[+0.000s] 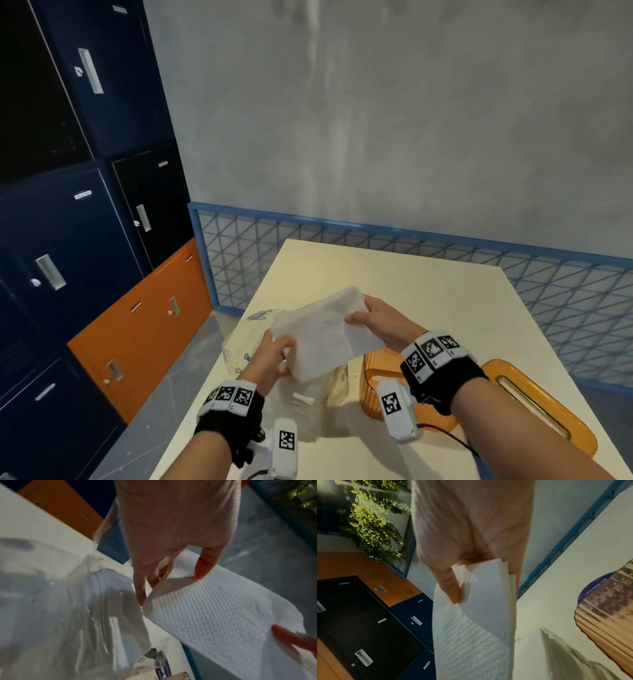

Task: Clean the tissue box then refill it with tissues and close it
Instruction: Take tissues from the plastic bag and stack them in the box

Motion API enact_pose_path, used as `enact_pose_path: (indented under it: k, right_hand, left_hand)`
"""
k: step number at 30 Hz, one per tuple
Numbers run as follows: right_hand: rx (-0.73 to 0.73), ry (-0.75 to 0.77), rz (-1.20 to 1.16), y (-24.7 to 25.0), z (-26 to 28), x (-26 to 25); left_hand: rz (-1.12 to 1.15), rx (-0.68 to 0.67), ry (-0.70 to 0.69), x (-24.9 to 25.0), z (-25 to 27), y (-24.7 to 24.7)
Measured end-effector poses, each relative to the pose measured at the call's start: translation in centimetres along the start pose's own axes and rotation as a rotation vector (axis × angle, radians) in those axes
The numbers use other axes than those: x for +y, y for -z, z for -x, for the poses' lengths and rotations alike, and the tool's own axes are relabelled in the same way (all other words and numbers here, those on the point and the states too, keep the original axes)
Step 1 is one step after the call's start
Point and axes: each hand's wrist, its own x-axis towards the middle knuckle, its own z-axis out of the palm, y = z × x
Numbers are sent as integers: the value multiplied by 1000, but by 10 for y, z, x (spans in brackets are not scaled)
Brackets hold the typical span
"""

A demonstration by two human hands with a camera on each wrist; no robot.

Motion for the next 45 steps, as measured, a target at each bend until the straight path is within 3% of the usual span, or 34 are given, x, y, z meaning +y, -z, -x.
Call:
enact_pose_path:
  k: [4, 10, 15, 20, 25, 30, 38, 45]
  right_hand:
    - [6, 12, -45, -4, -4, 4]
    - [113, 9, -79, -8, -17, 20]
    - [204, -93, -32, -33, -20, 63]
    - [295, -66, -123, -38, -20, 60]
    - [248, -101, -8, -38, -15, 61]
    - [310, -115, -65, 4, -13, 53]
    - [405, -291, -42, 81, 40, 76]
    - [388, -584, 408, 94, 47, 107]
  left_hand:
    - [17, -13, -38, 12, -4, 3]
    - [-258, 188, -406, 11, -3, -1]
    - [-397, 211, -310, -25, -10, -4]
    - [-423, 241, -375, -29, -11, -5]
    - [-532, 254, -392, -26, -7, -7]
    - [-475, 226, -486, 6, -3, -37]
    - [-663, 52, -295, -7, -21, -118]
    - [-1020, -24, -128, -37, -41, -156]
